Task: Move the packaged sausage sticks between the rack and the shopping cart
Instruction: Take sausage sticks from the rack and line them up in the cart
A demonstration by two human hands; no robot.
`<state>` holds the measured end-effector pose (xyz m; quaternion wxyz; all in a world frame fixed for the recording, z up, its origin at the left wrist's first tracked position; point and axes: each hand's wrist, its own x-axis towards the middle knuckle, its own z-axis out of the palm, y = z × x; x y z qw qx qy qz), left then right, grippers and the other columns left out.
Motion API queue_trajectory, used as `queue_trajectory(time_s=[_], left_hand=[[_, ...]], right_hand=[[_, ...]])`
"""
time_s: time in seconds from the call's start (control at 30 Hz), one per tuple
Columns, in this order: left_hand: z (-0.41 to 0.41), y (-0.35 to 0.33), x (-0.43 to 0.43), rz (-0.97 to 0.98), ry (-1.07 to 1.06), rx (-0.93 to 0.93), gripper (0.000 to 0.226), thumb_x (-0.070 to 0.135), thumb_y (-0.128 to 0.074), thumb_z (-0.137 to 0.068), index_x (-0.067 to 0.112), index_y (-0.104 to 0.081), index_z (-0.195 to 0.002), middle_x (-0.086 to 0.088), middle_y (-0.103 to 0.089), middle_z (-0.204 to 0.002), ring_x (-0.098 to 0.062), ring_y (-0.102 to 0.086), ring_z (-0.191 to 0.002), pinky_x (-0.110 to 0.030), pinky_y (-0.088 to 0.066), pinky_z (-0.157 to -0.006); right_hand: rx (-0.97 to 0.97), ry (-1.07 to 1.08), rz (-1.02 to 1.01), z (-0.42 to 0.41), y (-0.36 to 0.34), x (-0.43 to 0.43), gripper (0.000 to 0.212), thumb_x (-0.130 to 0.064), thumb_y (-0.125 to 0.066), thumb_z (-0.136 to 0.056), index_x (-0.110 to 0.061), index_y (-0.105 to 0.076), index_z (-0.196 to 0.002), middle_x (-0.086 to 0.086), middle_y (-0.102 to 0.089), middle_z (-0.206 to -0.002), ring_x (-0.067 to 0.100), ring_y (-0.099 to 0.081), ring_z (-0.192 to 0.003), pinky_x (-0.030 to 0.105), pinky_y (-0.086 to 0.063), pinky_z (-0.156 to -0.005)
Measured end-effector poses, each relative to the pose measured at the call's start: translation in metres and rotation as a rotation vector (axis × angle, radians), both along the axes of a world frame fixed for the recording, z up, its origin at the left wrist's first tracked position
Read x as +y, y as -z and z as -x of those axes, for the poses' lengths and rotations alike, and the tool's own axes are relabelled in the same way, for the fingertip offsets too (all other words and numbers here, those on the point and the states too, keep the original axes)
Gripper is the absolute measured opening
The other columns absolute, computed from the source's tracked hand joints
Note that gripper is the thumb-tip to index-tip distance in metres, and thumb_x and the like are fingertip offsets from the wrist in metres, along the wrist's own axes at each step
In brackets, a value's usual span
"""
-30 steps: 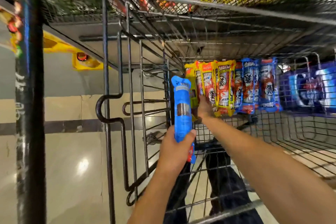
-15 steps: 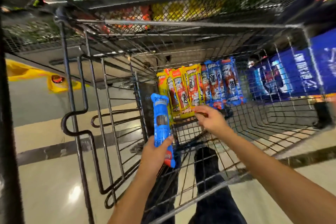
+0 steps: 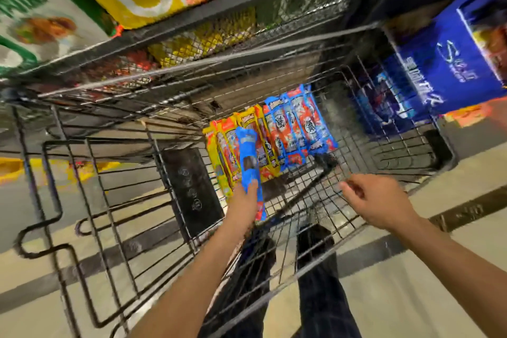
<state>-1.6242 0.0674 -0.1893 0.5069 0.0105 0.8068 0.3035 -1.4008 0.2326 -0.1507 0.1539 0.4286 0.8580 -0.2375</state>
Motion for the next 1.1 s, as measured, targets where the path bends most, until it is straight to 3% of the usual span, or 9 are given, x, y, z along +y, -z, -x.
queue_trajectory(time_s=[0.13,0.2,0.27,0.37,0.43,0.5,0.7,0.93,1.1], left_hand=[[-0.001,0.031,0.062,0.042,0.138,0.031,0.045,0.051,-0.037,-0.095,0.012,-0.05,-0.115,-0.014,-0.065,-0.092,-0.026,-0.065,-0.075,-0.032,-0.052,-0.064],[-0.008,0.034,0.093,-0.012,0.178,0.006,0.044,0.046,-0.039,-0.099,0.008,-0.054,-0.115,-0.012,-0.067,-0.09,-0.024,-0.062,-0.068,-0.04,-0.055,-0.068],[-0.019,0.046,0.116,0.004,0.249,-0.088,0.031,0.033,-0.045,-0.101,0.007,-0.061,-0.105,-0.018,-0.066,-0.103,-0.025,-0.063,-0.084,-0.039,-0.054,-0.076],[-0.037,0.068,0.143,0.003,0.189,0.014,0.02,0.029,-0.058,-0.094,0.011,-0.057,-0.102,-0.017,-0.068,-0.108,-0.026,-0.065,-0.086,-0.038,-0.055,-0.067],[-0.043,0.074,0.158,0.037,0.267,0.097,0.027,0.037,-0.054,-0.097,0.016,-0.054,-0.115,-0.004,-0.066,-0.109,-0.021,-0.061,-0.083,-0.027,-0.052,-0.067],[-0.043,0.078,0.167,0.063,0.303,0.073,0.016,0.037,-0.046,-0.101,0.022,-0.051,-0.103,0.004,-0.058,-0.092,-0.014,-0.056,-0.076,-0.017,-0.046,-0.061],[-0.049,0.121,0.18,0.089,0.212,0.271,0.038,0.04,-0.056,-0.094,0.01,-0.053,-0.116,-0.016,-0.067,-0.097,-0.034,-0.063,-0.089,-0.039,-0.048,-0.07],[-0.055,0.1,0.144,0.132,-0.089,0.023,0.022,0.034,-0.051,-0.098,0.013,-0.059,-0.098,-0.012,-0.067,-0.102,-0.033,-0.066,-0.096,-0.043,-0.055,-0.085],[-0.051,0.052,0.096,0.083,-0.063,-0.144,0.028,0.029,-0.05,-0.1,0.004,-0.06,-0.109,-0.014,-0.071,-0.096,-0.022,-0.064,-0.062,-0.027,-0.05,-0.049]], right_hand=[[0.018,-0.008,-0.007,0.0,-0.001,-0.002,0.028,-0.05,-0.046,-0.094,-0.027,-0.062,-0.09,-0.005,-0.065,-0.074,0.024,-0.064,-0.075,0.031,-0.045,-0.064],[0.038,-0.047,-0.044,-0.001,0.002,0.002,0.038,-0.054,-0.036,-0.093,-0.024,-0.055,-0.079,-0.002,-0.064,-0.068,0.024,-0.063,-0.067,0.033,-0.047,-0.06],[0.106,-0.063,-0.101,-0.004,0.006,0.003,0.041,-0.055,-0.03,-0.091,-0.025,-0.048,-0.071,-0.002,-0.054,-0.054,0.023,-0.059,-0.053,0.029,-0.039,-0.051],[0.088,-0.07,-0.096,-0.006,0.011,0.0,0.051,-0.058,-0.022,-0.089,-0.022,-0.056,-0.077,-0.002,-0.057,-0.056,0.021,-0.059,-0.053,0.027,-0.033,-0.051],[0.037,-0.072,-0.07,-0.007,0.014,0.0,0.055,-0.06,-0.017,-0.089,-0.024,-0.058,-0.082,-0.003,-0.06,-0.063,0.019,-0.059,-0.058,0.03,-0.04,-0.056],[0.079,-0.073,-0.076,-0.006,0.016,0.001,0.047,-0.057,-0.025,-0.09,-0.024,-0.056,-0.077,-0.005,-0.057,-0.059,0.017,-0.058,-0.054,0.03,-0.042,-0.055],[0.16,-0.097,-0.079,-0.008,0.024,0.002,0.042,-0.05,-0.035,-0.094,-0.024,-0.06,-0.071,-0.005,-0.056,-0.054,0.015,-0.053,-0.048,0.03,-0.045,-0.049],[0.123,-0.135,-0.039,-0.007,0.024,0.013,0.045,-0.052,-0.034,-0.091,-0.022,-0.06,-0.07,-0.004,-0.056,-0.052,0.018,-0.054,-0.046,0.03,-0.047,-0.048],[0.015,-0.17,-0.013,0.013,0.013,0.028,0.046,-0.053,-0.031,-0.096,-0.02,-0.062,-0.085,0.003,-0.069,-0.078,0.028,-0.066,-0.076,0.031,-0.04,-0.061]])
